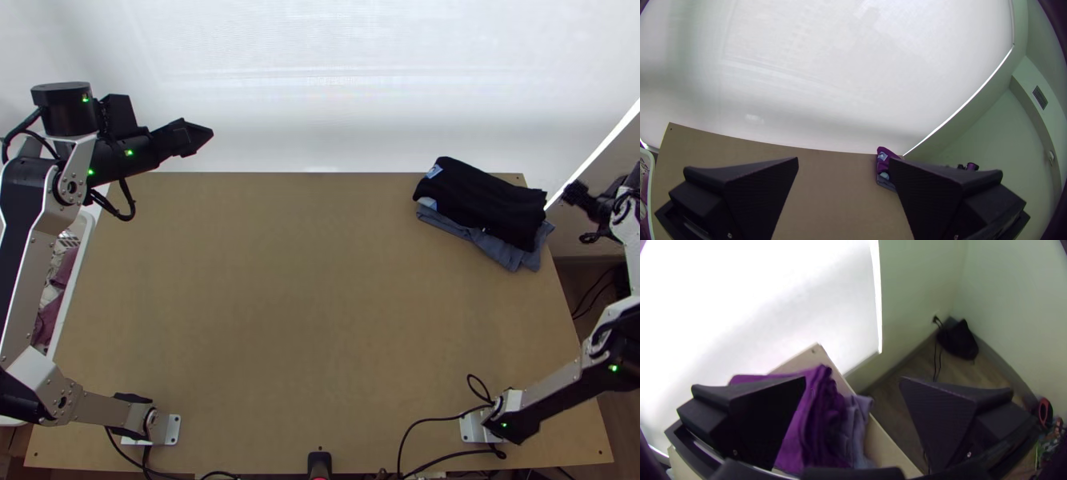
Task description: Fold the t-shirt
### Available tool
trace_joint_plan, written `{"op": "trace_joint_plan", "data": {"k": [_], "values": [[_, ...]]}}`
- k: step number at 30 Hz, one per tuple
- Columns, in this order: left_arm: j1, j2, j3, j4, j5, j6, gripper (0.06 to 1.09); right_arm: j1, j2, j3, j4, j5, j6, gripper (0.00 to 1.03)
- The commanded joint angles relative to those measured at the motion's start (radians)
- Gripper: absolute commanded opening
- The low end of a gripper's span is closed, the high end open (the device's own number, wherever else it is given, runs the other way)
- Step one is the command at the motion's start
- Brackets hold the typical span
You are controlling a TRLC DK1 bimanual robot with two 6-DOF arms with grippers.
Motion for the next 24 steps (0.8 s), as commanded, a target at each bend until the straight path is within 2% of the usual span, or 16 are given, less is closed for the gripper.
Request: {"op": "trace_joint_plan", "data": {"k": [1, 6, 12, 16, 24], "values": [[0.010, -0.034, -0.003, 0.012, 0.007, 0.010, 1.04, 0.090, -0.089, -0.053, 0.199, 0.003, -0.046, 0.98], [0.028, -0.048, -0.003, 0.010, 0.007, 0.013, 1.04, 0.189, -0.020, -0.093, 0.442, 0.043, -0.124, 0.98], [0.056, -0.066, -0.003, 0.004, 0.007, 0.025, 1.04, 0.228, 0.131, -0.196, 0.735, 0.097, -0.227, 0.98], [0.070, -0.071, 0.004, 0.004, 0.008, 0.030, 1.04, 0.215, 0.187, -0.256, 0.759, 0.118, -0.229, 0.98], [0.085, -0.075, 0.009, 0.005, 0.008, 0.030, 1.04, 0.176, 0.169, -0.461, 0.807, 0.140, -0.236, 0.98]]}}
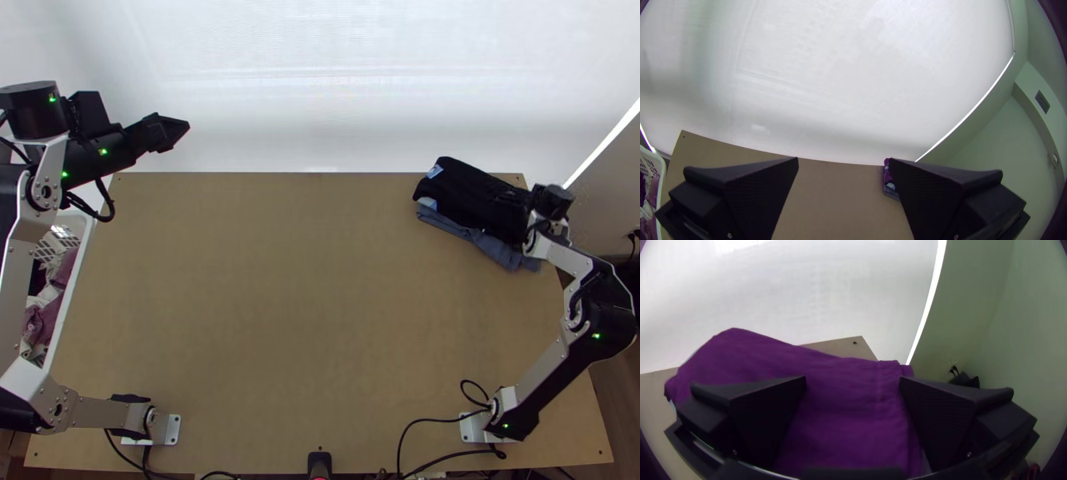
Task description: Fold the t-shirt
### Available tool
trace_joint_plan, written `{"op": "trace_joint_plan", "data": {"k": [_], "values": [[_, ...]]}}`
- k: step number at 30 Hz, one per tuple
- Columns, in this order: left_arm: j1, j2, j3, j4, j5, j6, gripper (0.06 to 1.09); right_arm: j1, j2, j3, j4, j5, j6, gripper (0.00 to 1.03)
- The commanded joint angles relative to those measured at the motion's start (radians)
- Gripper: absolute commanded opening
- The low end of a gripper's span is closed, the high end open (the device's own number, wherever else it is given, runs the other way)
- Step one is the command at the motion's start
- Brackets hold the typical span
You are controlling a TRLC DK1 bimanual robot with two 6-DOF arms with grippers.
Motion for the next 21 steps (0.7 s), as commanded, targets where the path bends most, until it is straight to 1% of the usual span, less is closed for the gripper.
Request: {"op": "trace_joint_plan", "data": {"k": [1, 3, 5, 14, 15, 16, 17, 18, 19, 21], "values": [[0.010, -0.031, 0.007, 0.006, 0.008, 0.010, 1.04, -0.022, -0.021, -0.071, 0.019, 0.018, -0.035, 0.98], [0.011, -0.031, 0.007, 0.006, 0.008, 0.007, 1.04, -0.030, -0.056, -0.084, 0.021, 0.021, -0.043, 0.98], [0.019, -0.041, 0.007, 0.007, 0.008, 0.003, 1.04, -0.031, -0.134, -0.080, 0.021, 0.021, -0.040, 0.98], [0.120, -0.186, 0.001, 0.104, -0.016, 0.013, 1.04, -0.001, -0.613, 0.040, -0.071, 0.021, -0.026, 0.98], [0.152, -0.202, -0.001, 0.107, -0.018, 0.013, 1.04, 0.012, -0.651, 0.069, -0.117, 0.020, -0.009, 0.98], [0.186, -0.224, -0.008, 0.122, -0.018, 0.013, 1.04, 0.018, -0.688, 0.098, -0.171, -0.003, 0.005, 0.98], [0.224, -0.248, -0.030, 0.145, -0.021, 0.013, 1.04, 0.019, -0.729, 0.117, -0.203, -0.049, 0.011, 0.98], [0.252, -0.279, -0.067, 0.185, -0.035, 0.016, 1.04, 0.019, -0.769, 0.135, -0.214, -0.052, 0.035, 0.98], [0.270, -0.314, -0.108, 0.225, -0.061, 0.028, 1.04, 0.022, -0.804, 0.164, -0.268, -0.055, 0.054, 0.98], [0.280, -0.410, -0.211, 0.305, -0.145, 0.085, 1.04, 0.035, -0.870, 0.229, -0.355, -0.055, 0.072, 0.98]]}}
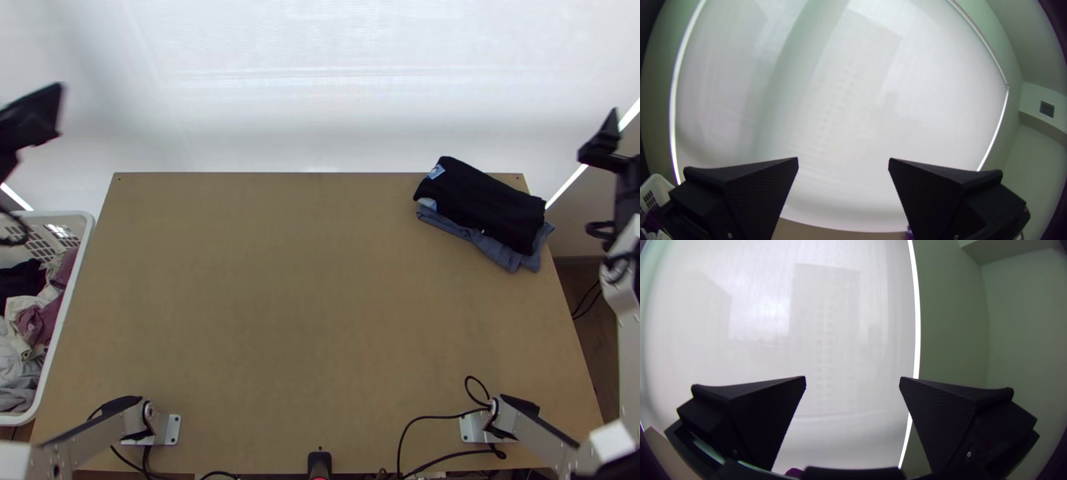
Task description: Fold the t-shirt
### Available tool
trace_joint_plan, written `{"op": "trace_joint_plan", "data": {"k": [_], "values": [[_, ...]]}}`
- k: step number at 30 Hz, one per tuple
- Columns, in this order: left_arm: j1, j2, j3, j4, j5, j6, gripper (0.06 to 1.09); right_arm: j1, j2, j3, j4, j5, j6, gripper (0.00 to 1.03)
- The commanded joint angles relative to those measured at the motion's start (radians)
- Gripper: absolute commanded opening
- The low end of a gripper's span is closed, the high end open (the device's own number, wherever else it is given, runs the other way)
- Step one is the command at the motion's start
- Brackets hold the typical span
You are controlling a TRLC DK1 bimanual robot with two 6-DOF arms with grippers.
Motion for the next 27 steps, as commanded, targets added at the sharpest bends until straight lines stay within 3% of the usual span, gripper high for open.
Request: {"op": "trace_joint_plan", "data": {"k": [1, 3, 5, 8, 13, 16, 18, 23, 27], "values": [[0.020, -0.163, -0.191, 0.138, -0.114, 0.093, 1.04, 0.016, -0.120, 0.083, -0.120, -0.008, 0.058, 0.98], [0.023, -0.294, -0.369, 0.313, -0.183, 0.136, 1.04, 0.029, -0.196, 0.086, -0.133, -0.007, 0.061, 0.98], [0.027, -0.418, -0.547, 0.488, -0.193, 0.198, 1.04, 0.049, -0.282, 0.077, -0.152, -0.007, 0.057, 0.98], [0.066, -0.558, -0.725, 0.612, -0.203, 0.249, 1.04, 0.092, -0.408, 0.029, -0.187, -0.010, 0.057, 0.98], [0.190, -0.772, -1.067, 0.847, -0.203, 0.257, 1.04, 0.194, -0.670, -0.281, -0.170, -0.010, 0.055, 0.98], [0.208, -0.915, -1.242, 0.865, -0.203, 0.252, 1.04, 0.212, -0.834, -0.505, -0.175, -0.008, 0.065, 0.98], [0.213, -0.998, -1.336, 0.864, -0.213, 0.252, 1.04, 0.212, -0.945, -0.617, -0.170, -0.008, 0.117, 0.98], [0.215, -1.157, -1.549, 0.899, -0.225, 0.257, 1.04, 0.209, -1.150, -0.837, -0.219, -0.008, 0.124, 0.98], [0.216, -1.194, -1.649, 0.890, -0.240, 0.248, 1.04, 0.207, -1.152, -0.919, -0.206, -0.002, 0.141, 0.98]]}}
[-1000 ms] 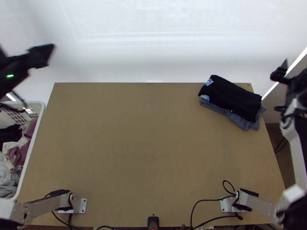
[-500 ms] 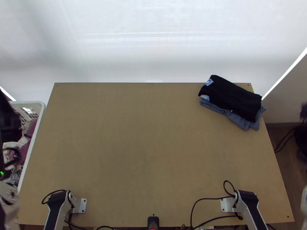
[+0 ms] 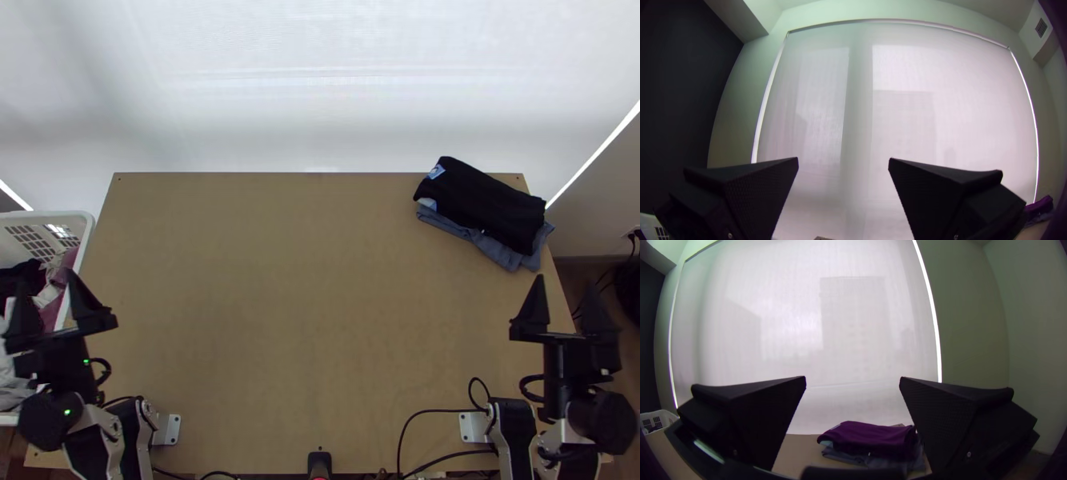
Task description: Fold the t-shirt
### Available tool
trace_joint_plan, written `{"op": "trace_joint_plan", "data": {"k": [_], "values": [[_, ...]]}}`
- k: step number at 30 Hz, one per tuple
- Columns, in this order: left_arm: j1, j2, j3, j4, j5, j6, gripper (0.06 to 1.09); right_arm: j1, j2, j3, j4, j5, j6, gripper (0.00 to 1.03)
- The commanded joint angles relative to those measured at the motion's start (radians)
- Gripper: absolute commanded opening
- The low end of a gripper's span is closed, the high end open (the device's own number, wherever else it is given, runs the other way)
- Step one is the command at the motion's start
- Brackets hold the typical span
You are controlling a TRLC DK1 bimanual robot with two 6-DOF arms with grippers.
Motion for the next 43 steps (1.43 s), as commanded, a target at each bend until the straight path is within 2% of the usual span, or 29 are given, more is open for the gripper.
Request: {"op": "trace_joint_plan", "data": {"k": [1, 11, 12, 15, 24, 43], "values": [[0.007, -0.018, -0.077, 0.016, -0.021, 0.018, 1.04, 0.006, -0.012, -0.073, 0.027, 0.004, 0.021, 0.98], [0.011, -0.019, -0.258, 0.005, -0.022, 0.045, 1.04, 0.069, -0.014, -0.319, 0.065, 0.007, -0.008, 0.98], [0.008, -0.019, -0.265, -0.004, -0.021, 0.041, 1.04, 0.075, -0.014, -0.340, 0.067, 0.007, -0.038, 0.98], [-0.012, -0.019, -0.271, -0.069, -0.021, 0.037, 1.04, 0.077, -0.014, -0.393, 0.068, 0.015, -0.041, 0.98], [-0.050, -0.016, -0.265, -0.287, -0.022, 0.045, 1.04, 0.054, -0.009, -0.393, 0.067, 0.013, -0.031, 0.98], [-0.038, -0.018, -0.265, -0.288, -0.035, 0.053, 1.04, 0.054, -0.009, -0.393, 0.068, 0.012, -0.031, 0.98]]}}
